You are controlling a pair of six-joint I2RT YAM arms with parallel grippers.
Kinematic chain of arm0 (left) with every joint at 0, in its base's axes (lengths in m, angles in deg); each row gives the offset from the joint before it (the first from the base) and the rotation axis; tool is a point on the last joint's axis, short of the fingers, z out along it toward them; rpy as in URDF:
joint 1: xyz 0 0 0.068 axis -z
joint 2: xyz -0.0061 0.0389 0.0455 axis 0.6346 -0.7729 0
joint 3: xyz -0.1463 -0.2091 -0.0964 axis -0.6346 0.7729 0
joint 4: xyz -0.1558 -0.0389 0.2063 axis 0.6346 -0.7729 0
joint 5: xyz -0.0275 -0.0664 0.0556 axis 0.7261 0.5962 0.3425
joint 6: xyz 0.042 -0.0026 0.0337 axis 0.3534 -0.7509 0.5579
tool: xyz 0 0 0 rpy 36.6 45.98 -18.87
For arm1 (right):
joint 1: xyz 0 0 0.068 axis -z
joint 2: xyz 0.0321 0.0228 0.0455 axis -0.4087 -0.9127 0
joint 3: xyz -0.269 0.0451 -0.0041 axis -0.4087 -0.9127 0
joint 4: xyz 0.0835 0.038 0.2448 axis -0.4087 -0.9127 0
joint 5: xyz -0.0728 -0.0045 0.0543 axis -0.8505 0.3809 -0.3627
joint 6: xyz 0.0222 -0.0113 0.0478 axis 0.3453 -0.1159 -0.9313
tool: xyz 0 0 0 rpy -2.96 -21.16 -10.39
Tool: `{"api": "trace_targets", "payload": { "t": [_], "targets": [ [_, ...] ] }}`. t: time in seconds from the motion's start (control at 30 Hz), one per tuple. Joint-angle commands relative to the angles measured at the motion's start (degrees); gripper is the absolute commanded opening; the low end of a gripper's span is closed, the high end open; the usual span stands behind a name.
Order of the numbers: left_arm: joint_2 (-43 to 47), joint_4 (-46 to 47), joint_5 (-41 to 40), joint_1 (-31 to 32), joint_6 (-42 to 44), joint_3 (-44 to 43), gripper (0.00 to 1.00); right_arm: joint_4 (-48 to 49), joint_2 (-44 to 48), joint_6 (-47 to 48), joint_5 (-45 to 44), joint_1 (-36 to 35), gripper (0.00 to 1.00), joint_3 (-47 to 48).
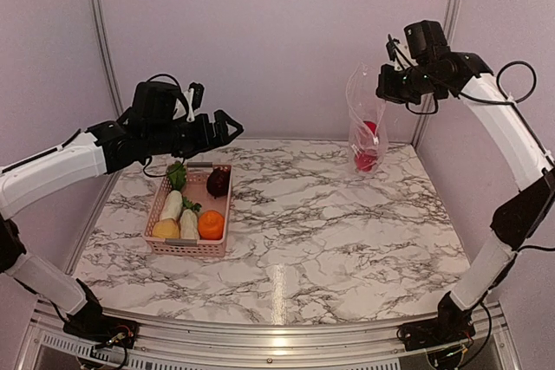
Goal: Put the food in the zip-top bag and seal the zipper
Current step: Adjust the zipper food storage bag at the center of the board, then pick up the fake fruit from the bin.
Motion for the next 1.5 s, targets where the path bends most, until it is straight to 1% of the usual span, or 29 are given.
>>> {"api": "trace_targets", "payload": {
  "t": [0.0,0.13,0.2,0.23,0.27,0.33,0.37,0.47,0.53,0.63,0.7,0.77,0.9,1.03,1.17,1.27,1.33,1.4,1.47],
  "targets": [
    [3.66,-4.6,-2.91,0.11,4.41,1.91,0.99,3.03,1.19,1.32,-1.76,-0.68,0.0,-4.17],
    [4.66,-8.74,-15.25,0.06,1.57,2.93,0.99,6.6,0.72,1.44,0.51,-3.27,0.0,-11.01],
    [3.79,-11.1,-16.29,-0.05,4.36,2.12,0.99,7.18,-0.79,1.56,2.95,-4.69,0.0,-13.35],
    [3.56,-10.79,-15.31,-0.07,8.34,2.2,0.99,7.11,-1.81,1.69,4.88,-5.42,0.0,-14.05],
    [3.63,-10.16,-15.93,-0.11,9.5,2.92,0.99,7.02,-2.7,1.94,5.83,-6.4,0.0,-14.7],
    [4.67,-9.33,-20.21,-1.24,5.49,4.77,0.99,7.01,-3.97,2.43,6.84,-8.63,0.0,-15.68],
    [5.28,-8.07,-20.92,-2.08,3.82,6.0,0.99,7.13,-4.32,2.58,7.29,-9.4,0.0,-15.94],
    [6.11,-3.16,-16.32,-4.57,3.51,8.9,0.99,8.81,-3.74,2.44,9.36,-10.75,0.0,-16.87],
    [5.2,-2.94,-14.14,-4.81,8.0,8.52,0.97,9.72,-3.22,2.22,11.11,-10.95,0.0,-17.63],
    [2.19,-6.62,-12.08,-5.04,13.08,4.76,0.9,10.08,-2.54,2.94,13.39,-11.32,0.0,-19.08],
    [0.13,-8.9,-11.55,-5.24,15.02,2.6,0.87,10.26,-1.85,4.34,14.4,-11.35,0.0,-20.3],
    [-2.54,-13.23,-13.44,-5.46,15.27,-0.56,0.85,9.94,-1.02,5.68,14.16,-11.38,0.0,-20.81],
    [-8.62,-19.46,-13.86,-5.91,15.81,-6.21,0.8,10.18,0.59,6.78,15.45,-11.37,0.0,-22.04],
    [-11.78,-20.92,-15.11,-6.66,16.27,-7.99,0.8,10.87,1.77,6.77,17.59,-11.35,0.0,-24.26],
    [-14.16,-20.79,-14.94,-8.36,15.3,-7.95,0.8,11.38,2.65,6.18,20.1,-11.33,0.0,-25.01],
    [-16.23,-17.62,-12.63,-9.13,14.73,-7.02,0.8,12.11,2.43,6.69,20.35,-11.29,0.0,-24.98],
    [-17.93,-17.5,-10.97,-9.24,15.0,-7.29,0.81,12.59,1.53,6.65,18.44,-11.29,0.0,-24.77],
    [-19.14,-18.54,-9.76,-9.52,14.82,-7.88,0.81,10.72,-0.32,5.56,18.23,-11.0,0.0,-22.21],
    [-19.66,-16.4,-8.03,-9.85,16.4,-6.74,0.81,10.03,-0.75,4.52,18.74,-11.09,0.0,-21.22]
  ]
}}
